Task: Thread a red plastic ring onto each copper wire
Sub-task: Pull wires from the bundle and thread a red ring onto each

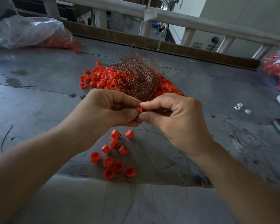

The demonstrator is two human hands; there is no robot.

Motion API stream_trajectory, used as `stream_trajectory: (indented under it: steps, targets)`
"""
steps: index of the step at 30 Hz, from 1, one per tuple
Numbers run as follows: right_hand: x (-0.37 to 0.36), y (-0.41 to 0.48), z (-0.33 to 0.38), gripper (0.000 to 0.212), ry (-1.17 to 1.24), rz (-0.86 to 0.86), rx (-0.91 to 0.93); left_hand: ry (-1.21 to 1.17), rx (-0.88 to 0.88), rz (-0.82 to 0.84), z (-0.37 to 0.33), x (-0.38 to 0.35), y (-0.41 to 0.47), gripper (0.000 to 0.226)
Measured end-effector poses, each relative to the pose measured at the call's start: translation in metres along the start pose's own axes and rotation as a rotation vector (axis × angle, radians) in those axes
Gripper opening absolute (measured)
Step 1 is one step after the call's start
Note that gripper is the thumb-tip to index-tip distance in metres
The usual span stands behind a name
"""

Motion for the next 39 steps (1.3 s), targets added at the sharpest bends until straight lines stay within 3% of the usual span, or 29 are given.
stream_trajectory:
  steps: [15, 21, 24, 28, 32, 39]
  targets:
    - [0.000, -0.001, 0.010, 0.022, -0.022, 0.003, 0.067, -0.088, 0.063, 0.128, 0.002, -0.007, -0.004, 0.025]
    - [-0.016, 0.000, 0.002, 0.037, 0.066, 0.237, -0.062, -0.078, 0.071, 0.296, 0.003, -0.013, -0.007, 0.021]
    - [-0.021, 0.000, 0.006, 0.024, 0.032, 0.331, -0.064, -0.133, 0.076, 0.335, 0.003, -0.016, -0.009, 0.033]
    - [-0.020, -0.002, 0.016, 0.020, -0.024, 0.304, 0.010, -0.124, -0.017, 0.319, -0.007, -0.019, -0.010, 0.058]
    - [-0.023, -0.003, 0.010, 0.007, -0.096, 0.321, 0.012, 0.010, -0.084, 0.219, -0.009, -0.020, -0.010, 0.047]
    - [-0.028, -0.006, 0.015, 0.002, -0.060, 0.309, 0.059, 0.002, -0.132, 0.241, -0.014, -0.021, -0.015, 0.054]
Point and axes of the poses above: each hand's wrist, its own y-axis towards the middle knuckle, its own x-axis out of the back of the hand, z = x × y, the point moved 9 cm from there along y, towards the middle knuckle, and after that the axes turned 14 degrees about y, right-handed, at the moved point
